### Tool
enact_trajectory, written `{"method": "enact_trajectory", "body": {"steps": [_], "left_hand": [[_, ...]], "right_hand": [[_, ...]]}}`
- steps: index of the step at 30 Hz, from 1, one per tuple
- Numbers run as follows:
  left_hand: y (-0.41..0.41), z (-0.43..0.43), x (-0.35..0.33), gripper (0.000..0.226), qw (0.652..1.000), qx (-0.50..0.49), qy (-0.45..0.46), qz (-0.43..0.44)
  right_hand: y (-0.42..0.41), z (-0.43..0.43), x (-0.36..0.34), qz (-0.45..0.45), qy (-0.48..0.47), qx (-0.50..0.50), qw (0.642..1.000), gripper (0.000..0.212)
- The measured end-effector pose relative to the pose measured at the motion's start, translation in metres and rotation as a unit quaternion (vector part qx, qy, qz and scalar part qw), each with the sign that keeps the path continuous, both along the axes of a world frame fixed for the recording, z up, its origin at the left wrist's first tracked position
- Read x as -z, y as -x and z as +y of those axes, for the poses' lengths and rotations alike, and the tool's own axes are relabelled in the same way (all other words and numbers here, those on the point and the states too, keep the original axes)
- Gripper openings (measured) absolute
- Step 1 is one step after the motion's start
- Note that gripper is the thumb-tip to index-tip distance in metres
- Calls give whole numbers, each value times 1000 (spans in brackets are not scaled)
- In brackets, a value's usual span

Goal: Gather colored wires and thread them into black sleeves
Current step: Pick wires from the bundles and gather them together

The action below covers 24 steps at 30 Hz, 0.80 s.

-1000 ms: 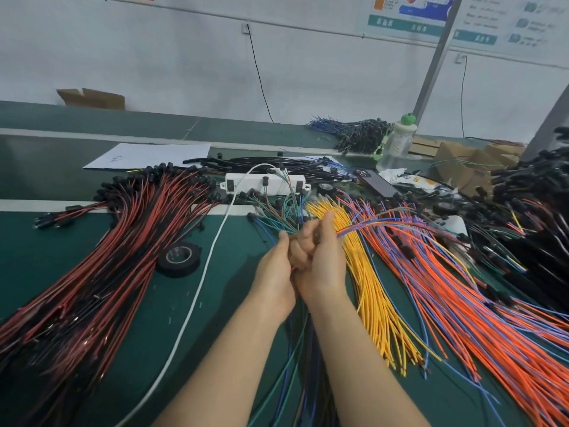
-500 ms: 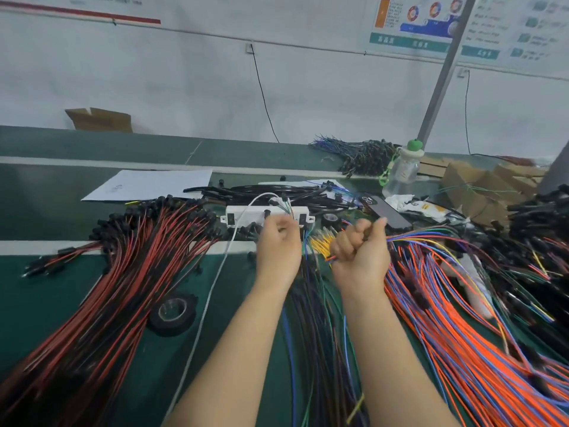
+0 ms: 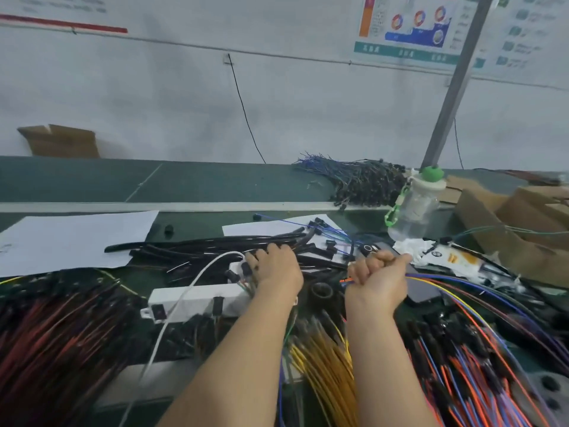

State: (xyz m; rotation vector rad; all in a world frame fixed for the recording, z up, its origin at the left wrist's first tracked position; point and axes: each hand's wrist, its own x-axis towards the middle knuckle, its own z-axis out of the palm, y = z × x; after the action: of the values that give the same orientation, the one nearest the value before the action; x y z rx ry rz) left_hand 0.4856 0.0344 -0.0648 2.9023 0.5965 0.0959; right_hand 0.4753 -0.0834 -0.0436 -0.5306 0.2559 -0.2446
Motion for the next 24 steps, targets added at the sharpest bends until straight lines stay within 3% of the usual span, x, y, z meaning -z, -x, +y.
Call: {"method": "enact_trajectory", "body": {"steps": [6,13,16,20,22,24], "left_hand": [[-15,-1,6,44,997,4,-36,74],[-6,-12,0,45,990,119,-42,58],[1,-18,-14,52,988,133,14,-74],[20,-36,-59,50,934,184,35,-303],[41,-48,-87,51,914,231,30,-333],[73,-57,-108,50,915,279,12,-293]], "right_hand": [[-3,-9,6,9,19,3,1000,50],[11,-17,2,12,16,-4,1000,52],[16,-21,0,8,20,-9,1000,50],[28,-28,-8,-14,20,-19,1000,49],[41,-33,-16,-33,18,-29,999,52],[59,-40,-26,-54,22,-37,998,55]]}}
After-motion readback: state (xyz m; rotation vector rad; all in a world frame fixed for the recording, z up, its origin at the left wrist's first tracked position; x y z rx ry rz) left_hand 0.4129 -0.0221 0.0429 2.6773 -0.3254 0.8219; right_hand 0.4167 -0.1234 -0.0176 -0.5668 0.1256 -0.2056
